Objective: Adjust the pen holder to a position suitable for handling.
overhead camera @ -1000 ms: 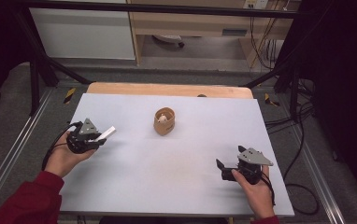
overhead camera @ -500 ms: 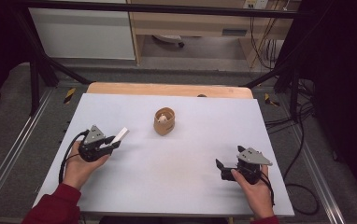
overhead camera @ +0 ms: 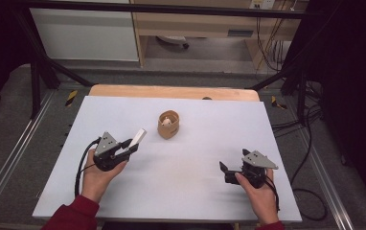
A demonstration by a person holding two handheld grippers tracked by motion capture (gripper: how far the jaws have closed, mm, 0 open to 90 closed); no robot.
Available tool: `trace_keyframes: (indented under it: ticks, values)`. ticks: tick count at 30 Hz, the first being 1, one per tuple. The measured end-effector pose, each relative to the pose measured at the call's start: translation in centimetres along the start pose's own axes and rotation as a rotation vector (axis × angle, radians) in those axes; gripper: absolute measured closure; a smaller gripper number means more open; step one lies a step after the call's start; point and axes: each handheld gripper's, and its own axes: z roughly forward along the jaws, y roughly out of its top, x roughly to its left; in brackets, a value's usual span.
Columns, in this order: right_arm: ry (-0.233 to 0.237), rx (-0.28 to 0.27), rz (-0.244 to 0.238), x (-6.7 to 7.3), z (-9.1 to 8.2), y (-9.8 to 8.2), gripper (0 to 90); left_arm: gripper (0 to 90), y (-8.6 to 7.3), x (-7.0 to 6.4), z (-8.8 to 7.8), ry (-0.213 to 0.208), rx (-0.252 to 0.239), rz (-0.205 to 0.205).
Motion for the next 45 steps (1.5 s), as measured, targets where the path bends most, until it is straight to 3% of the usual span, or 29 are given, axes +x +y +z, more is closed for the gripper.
trace_keyframes:
  ticks: [4,6,12,17,20,23,25,30,34,36,38,45]
  values:
    - [0.001,-0.015,0.036,0.3,0.2,0.4,2.8,68.2,0.1,-0.8,0.3,-0.019,-0.009,0.018]
    - [0.003,-0.019,0.04,0.5,0.3,0.5,3.1,68.2,-0.1,-0.9,0.4,-0.025,-0.013,0.007]
    - [-0.049,-0.063,0.014,1.8,0.0,1.3,4.1,68.2,-0.4,-1.9,0.8,-0.041,-0.029,0.001]
    - [-0.025,-0.066,-0.001,3.3,0.1,1.8,4.1,68.2,-0.6,-3.1,1.4,-0.06,-0.034,0.003]
    - [-0.011,-0.064,0.038,4.1,0.7,2.2,4.7,68.2,-0.5,-3.5,1.6,-0.069,-0.039,0.003]
    - [0.0,-0.067,0.045,4.6,0.9,2.5,4.7,68.2,-0.4,-3.5,1.7,-0.078,-0.05,-0.008]
    - [0.019,-0.068,0.022,5.2,1.1,3.0,4.6,68.2,-0.4,-3.6,1.8,-0.081,-0.056,-0.014]
    - [0.023,-0.113,0.007,6.9,1.3,5.0,4.8,68.2,-0.3,-4.0,1.9,-0.083,-0.069,-0.017]
    - [0.051,-0.149,-0.005,8.4,1.8,8.0,5.1,68.1,-0.2,-4.2,1.6,-0.091,-0.088,-0.021]
    - [0.054,-0.155,-0.006,8.5,1.9,8.6,5.1,68.2,-0.1,-4.2,1.5,-0.091,-0.102,-0.023]
    - [0.06,-0.173,0.003,8.8,2.4,10.4,5.2,68.2,-0.1,-4.2,1.4,-0.093,-0.109,-0.035]
    - [0.089,-0.207,0.011,9.9,3.0,12.4,5.2,68.2,0.0,-4.6,1.2,-0.091,-0.125,-0.034]
